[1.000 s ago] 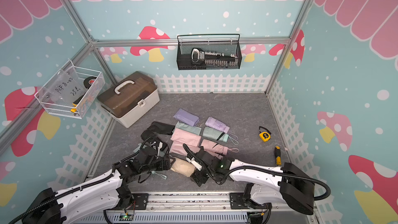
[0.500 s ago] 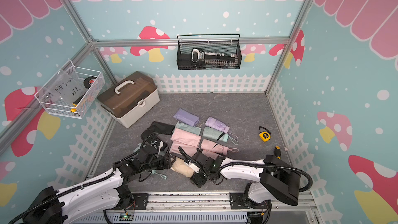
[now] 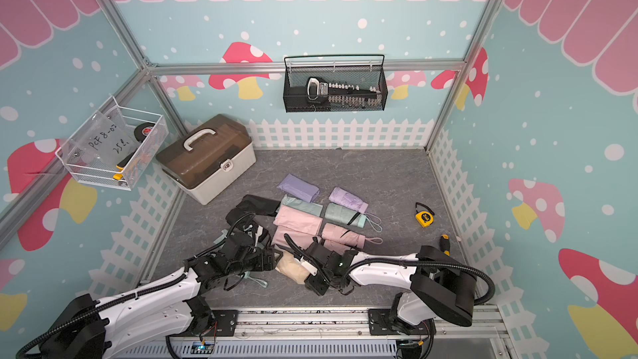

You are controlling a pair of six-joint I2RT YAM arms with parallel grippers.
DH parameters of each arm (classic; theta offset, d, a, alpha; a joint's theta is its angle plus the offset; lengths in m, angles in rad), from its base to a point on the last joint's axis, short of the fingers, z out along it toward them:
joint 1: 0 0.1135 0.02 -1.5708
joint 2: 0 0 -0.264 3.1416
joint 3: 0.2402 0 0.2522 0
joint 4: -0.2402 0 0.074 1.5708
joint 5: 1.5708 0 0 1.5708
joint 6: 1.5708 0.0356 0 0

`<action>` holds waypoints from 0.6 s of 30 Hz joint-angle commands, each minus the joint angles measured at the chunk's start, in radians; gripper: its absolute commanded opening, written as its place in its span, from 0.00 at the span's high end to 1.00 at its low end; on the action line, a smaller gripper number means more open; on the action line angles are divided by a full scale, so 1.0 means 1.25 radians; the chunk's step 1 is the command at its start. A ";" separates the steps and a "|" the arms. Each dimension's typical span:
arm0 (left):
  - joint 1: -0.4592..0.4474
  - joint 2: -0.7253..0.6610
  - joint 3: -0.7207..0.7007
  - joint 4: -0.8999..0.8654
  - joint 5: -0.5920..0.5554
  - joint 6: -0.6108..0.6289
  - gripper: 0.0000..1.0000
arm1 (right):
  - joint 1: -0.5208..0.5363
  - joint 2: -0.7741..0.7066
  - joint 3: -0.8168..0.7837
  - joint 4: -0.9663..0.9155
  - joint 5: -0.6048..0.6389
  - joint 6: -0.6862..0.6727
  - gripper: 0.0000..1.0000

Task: Take umbrellas out of sleeves
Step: Pick up the umbrella from the center of the board.

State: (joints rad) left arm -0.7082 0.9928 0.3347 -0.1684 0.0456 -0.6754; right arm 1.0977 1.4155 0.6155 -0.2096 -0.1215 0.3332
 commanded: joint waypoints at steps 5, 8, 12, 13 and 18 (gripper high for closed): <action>0.008 0.054 0.021 0.032 0.011 0.019 0.05 | 0.000 0.002 -0.011 -0.042 0.012 0.017 0.62; 0.008 0.045 0.023 0.032 0.004 0.019 0.04 | 0.001 0.007 -0.007 -0.054 0.025 0.017 0.38; 0.009 0.025 0.021 0.030 -0.006 0.020 0.05 | 0.017 0.024 0.004 -0.056 0.077 0.027 0.32; 0.009 0.024 0.021 0.028 -0.006 0.020 0.04 | 0.024 0.036 0.011 -0.061 0.091 0.028 0.33; 0.011 0.028 0.018 0.027 0.001 0.015 0.05 | 0.054 0.091 0.045 -0.100 0.162 0.041 0.43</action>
State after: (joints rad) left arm -0.7010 1.0351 0.3470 -0.1314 0.0528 -0.6651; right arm 1.1477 1.4761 0.6704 -0.2428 0.0166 0.3683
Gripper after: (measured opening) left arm 0.955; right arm 0.587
